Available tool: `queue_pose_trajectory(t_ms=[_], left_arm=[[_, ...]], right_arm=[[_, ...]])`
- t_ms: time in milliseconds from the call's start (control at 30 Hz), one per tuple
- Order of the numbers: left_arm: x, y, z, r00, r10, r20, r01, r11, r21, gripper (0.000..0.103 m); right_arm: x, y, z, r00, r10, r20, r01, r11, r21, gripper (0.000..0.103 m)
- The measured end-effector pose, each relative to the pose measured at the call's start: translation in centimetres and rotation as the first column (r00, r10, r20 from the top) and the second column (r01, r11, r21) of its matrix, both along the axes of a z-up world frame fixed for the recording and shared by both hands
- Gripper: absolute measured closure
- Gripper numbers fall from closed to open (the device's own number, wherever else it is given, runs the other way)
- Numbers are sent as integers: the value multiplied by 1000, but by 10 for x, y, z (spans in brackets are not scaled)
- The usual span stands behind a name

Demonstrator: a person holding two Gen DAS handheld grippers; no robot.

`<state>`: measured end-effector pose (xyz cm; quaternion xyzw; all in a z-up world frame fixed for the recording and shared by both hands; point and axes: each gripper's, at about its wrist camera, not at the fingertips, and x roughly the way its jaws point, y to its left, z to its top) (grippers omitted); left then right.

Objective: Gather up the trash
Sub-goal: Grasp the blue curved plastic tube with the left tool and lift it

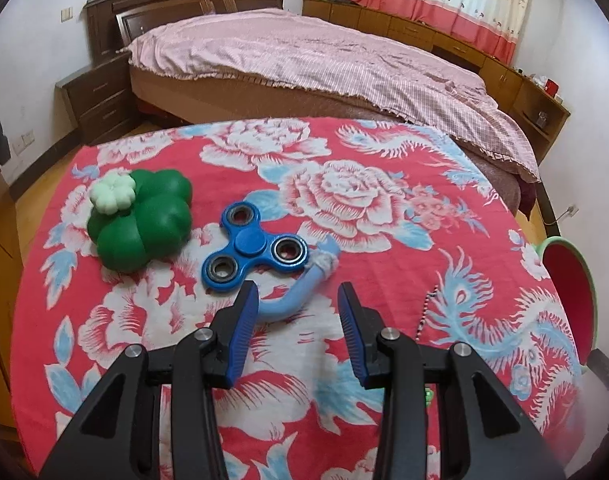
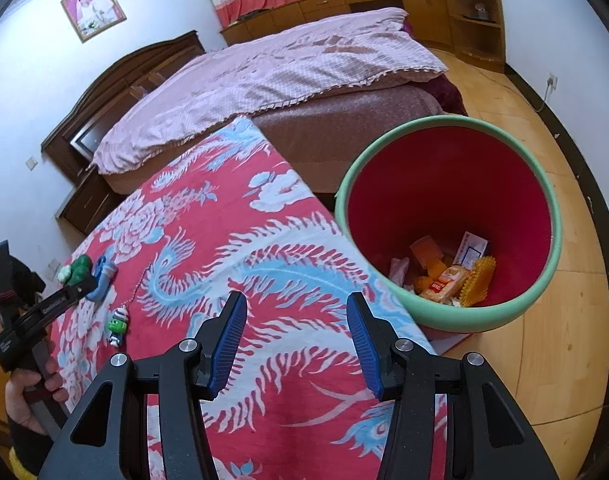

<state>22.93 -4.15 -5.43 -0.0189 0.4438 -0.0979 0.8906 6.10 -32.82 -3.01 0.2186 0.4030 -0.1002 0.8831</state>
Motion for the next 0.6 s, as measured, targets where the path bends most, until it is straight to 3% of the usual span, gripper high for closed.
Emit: queue_pose_trajectory(t_ms=[233,300,367,600], left_arm=[[-1,-6,-2,999,-43,29,42,999,17,62],[-3,-10,-2,997,-65,34,64,997,37,74],[-4,-14,-3,996,-82,34,80,996,47,78],[-2,-19,-2,993,-117,17,116,993,28,78]], right_arm=[[8,9,-4,1000,20,-14,-20,1000,-3,50],[10,12,-5,999,31,-17,-31,1000,-3,50],[11,15,-6,999,42,-19,-42,999,-2,50],[11,19,-6,998,57,-17,-57,998,0,50]])
